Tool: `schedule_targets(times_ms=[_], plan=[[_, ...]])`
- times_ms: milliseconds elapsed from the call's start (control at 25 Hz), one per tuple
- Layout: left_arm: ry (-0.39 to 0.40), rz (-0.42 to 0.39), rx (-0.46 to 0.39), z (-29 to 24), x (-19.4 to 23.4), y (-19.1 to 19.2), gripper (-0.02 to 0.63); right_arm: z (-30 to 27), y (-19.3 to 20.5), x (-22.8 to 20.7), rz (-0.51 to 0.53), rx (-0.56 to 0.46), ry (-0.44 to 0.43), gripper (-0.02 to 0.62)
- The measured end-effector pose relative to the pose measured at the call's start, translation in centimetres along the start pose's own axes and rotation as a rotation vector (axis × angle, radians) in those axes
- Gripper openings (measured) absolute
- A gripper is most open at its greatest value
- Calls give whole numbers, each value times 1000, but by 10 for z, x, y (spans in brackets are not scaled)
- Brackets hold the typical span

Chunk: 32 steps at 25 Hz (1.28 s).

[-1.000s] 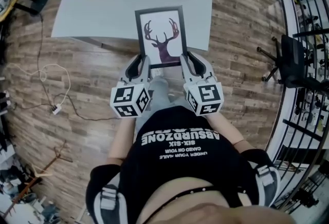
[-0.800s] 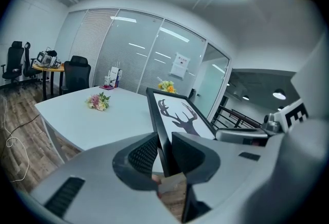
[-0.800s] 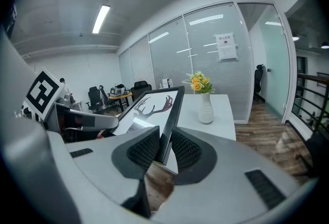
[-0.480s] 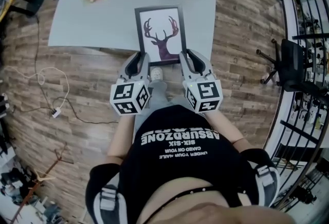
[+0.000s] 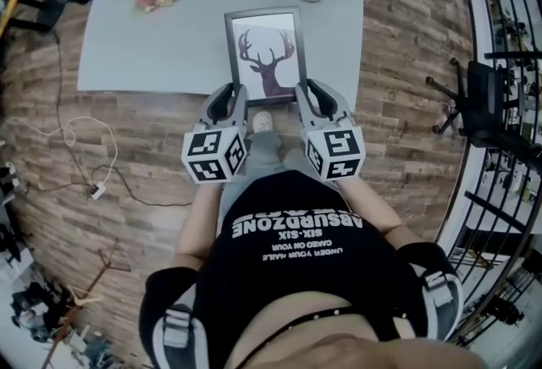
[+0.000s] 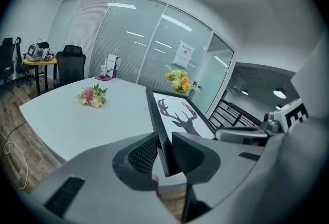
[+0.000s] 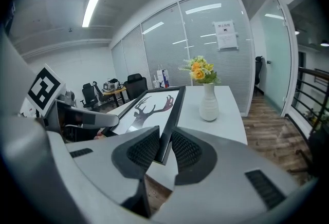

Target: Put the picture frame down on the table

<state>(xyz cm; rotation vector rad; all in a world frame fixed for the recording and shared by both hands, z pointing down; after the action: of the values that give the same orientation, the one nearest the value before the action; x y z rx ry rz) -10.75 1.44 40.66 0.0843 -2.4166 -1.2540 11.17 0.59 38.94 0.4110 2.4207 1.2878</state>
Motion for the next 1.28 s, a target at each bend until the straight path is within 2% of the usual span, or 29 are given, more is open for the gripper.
schedule_targets(times_ms=[320, 1280], plan=[[11, 21, 55, -26, 30, 5, 97, -39, 7, -1, -18, 46, 8, 86], [6, 75, 179, -75, 69, 38, 97, -98, 43, -11, -58, 171, 22, 86]])
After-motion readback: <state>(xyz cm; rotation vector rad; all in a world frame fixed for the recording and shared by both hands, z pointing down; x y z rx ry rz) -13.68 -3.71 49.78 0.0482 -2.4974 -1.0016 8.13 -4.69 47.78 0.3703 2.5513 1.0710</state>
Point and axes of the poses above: the fingertips, and each gripper's own axes: z backward along the fingers, x to its left, y out of its underside, the point moved 10 cm from there along z, backward along the fingers, and after that the axes turned 3 degrees about -z, right-handed, at the moved point
